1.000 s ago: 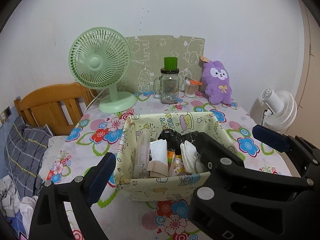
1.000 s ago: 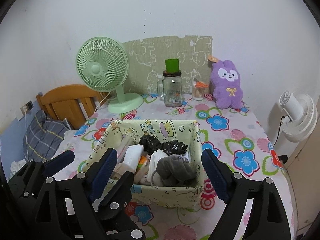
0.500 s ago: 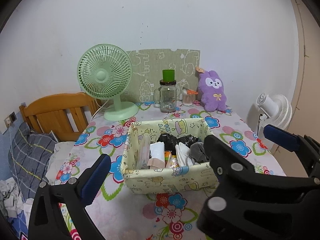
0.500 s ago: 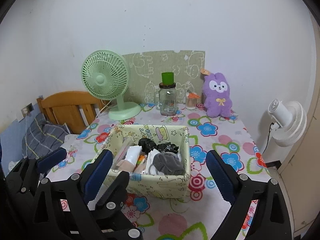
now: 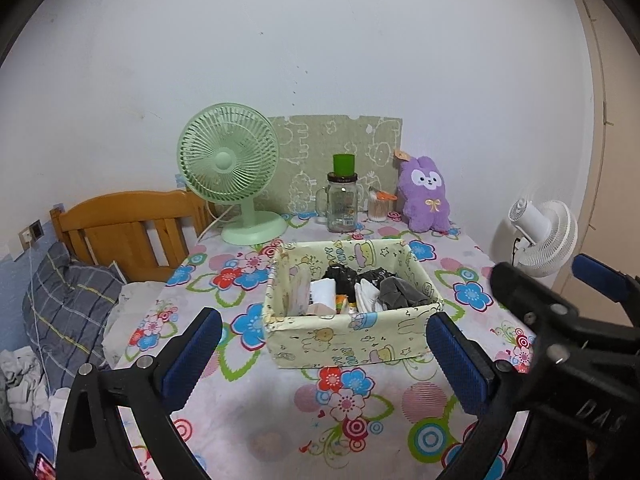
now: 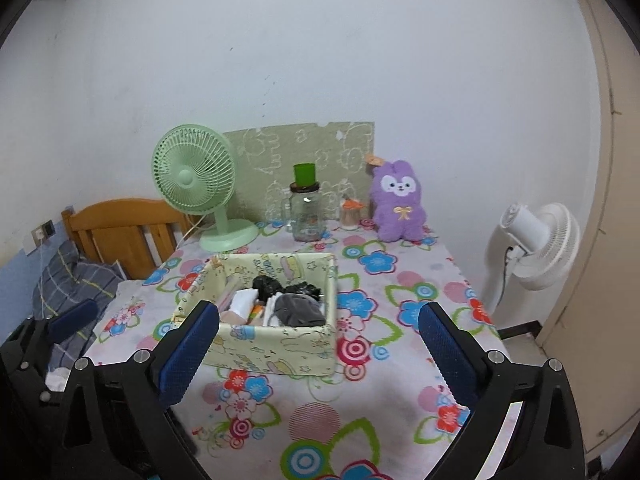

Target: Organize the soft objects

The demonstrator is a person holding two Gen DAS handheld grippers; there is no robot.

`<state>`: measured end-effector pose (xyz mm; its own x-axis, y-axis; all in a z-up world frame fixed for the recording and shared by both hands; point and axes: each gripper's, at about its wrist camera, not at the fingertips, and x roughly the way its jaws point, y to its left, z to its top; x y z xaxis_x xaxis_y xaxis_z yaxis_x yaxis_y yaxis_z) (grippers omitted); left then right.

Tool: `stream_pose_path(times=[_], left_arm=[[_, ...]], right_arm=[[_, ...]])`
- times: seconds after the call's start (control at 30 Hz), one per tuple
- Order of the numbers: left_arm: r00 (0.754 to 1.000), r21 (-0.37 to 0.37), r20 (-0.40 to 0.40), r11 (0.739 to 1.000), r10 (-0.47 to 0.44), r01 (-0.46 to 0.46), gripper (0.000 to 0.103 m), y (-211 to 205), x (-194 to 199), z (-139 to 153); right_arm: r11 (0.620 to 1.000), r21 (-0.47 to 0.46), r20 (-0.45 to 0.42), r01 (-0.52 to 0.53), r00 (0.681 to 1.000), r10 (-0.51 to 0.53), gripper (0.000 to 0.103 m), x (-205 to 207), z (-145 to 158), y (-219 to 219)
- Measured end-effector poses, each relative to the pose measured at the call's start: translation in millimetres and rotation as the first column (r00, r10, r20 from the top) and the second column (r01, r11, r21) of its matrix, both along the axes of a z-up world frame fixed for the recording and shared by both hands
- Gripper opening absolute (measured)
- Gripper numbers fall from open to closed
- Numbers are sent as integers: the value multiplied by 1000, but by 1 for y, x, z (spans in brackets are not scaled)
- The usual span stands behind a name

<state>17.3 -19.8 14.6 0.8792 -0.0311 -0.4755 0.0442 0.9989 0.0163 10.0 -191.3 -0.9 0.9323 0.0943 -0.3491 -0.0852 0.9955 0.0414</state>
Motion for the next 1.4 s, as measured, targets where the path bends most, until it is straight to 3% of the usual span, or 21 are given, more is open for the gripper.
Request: stream_pose_path(times=[0.53,1.4], left_arm=[[997,-31,59,999,46,-44,103,23,-34,16],[996,-38,71,998,51,-48,103,23,-39,17]], right_arm=[[999,14,49,43,998,-44,103,-35,4,-17],[999,20,48,31,998,-32,103,-38,5,-17]])
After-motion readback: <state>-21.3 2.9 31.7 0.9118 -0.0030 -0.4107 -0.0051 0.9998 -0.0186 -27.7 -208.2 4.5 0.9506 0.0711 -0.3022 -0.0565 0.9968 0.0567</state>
